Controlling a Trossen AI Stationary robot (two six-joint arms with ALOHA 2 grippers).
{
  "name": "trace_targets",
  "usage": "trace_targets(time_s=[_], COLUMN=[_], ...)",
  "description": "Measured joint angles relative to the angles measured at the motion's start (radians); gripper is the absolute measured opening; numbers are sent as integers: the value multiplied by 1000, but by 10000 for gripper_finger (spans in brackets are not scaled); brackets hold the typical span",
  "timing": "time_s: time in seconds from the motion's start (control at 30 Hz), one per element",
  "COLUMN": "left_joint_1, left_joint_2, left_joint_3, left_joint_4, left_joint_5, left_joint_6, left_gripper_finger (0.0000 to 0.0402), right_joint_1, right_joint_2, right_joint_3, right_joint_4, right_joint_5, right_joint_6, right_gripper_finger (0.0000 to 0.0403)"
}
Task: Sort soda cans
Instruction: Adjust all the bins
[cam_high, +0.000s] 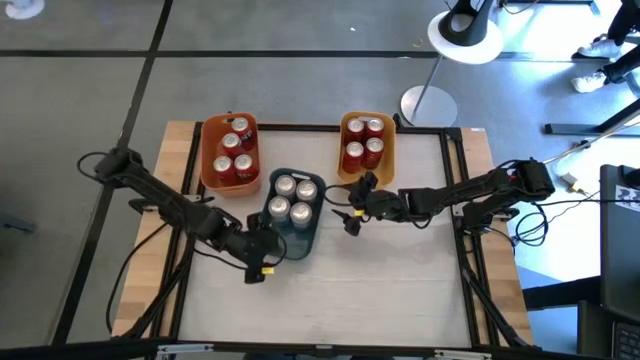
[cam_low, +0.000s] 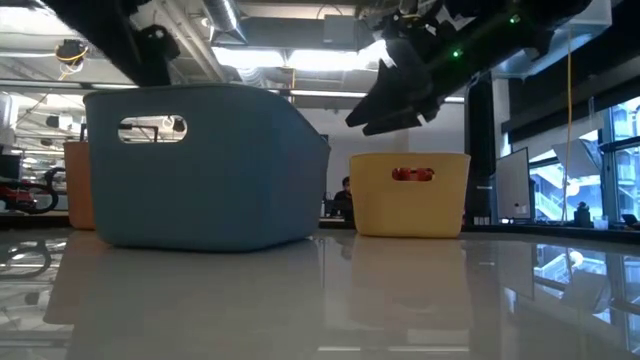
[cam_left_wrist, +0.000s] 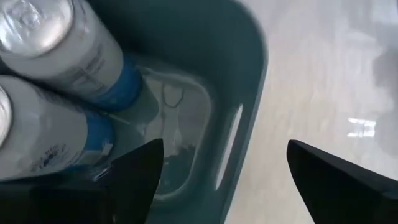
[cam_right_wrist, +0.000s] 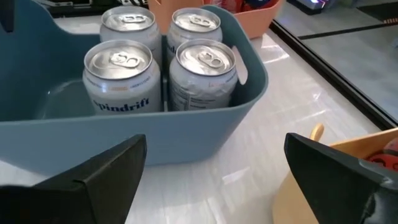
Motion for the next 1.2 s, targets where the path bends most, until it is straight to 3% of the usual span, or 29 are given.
trace_targets(time_s=[0.17, 0.4, 0.73, 1.2], left_joint_1=[8, 74, 197, 421], left_joint_2=[50, 113, 147, 147], left_joint_3=[-1, 0, 0, -1], left_joint_4=[-4, 17, 60, 63], left_joint_5=[-2, -82, -114, -199], left_joint_6=[1, -25, -57, 54], left_gripper_finger=[317, 304, 288, 237], right_joint_1=[1, 51, 147, 151], right_joint_2=[0, -9, -118, -153], right_joint_3=[0, -1, 0, 0], right_joint_4=[-31, -40, -73, -131], right_joint_5=[-1, -2, 203, 209], right_joint_6=[0, 0, -27, -21], right_gripper_finger=[381, 381, 381, 381])
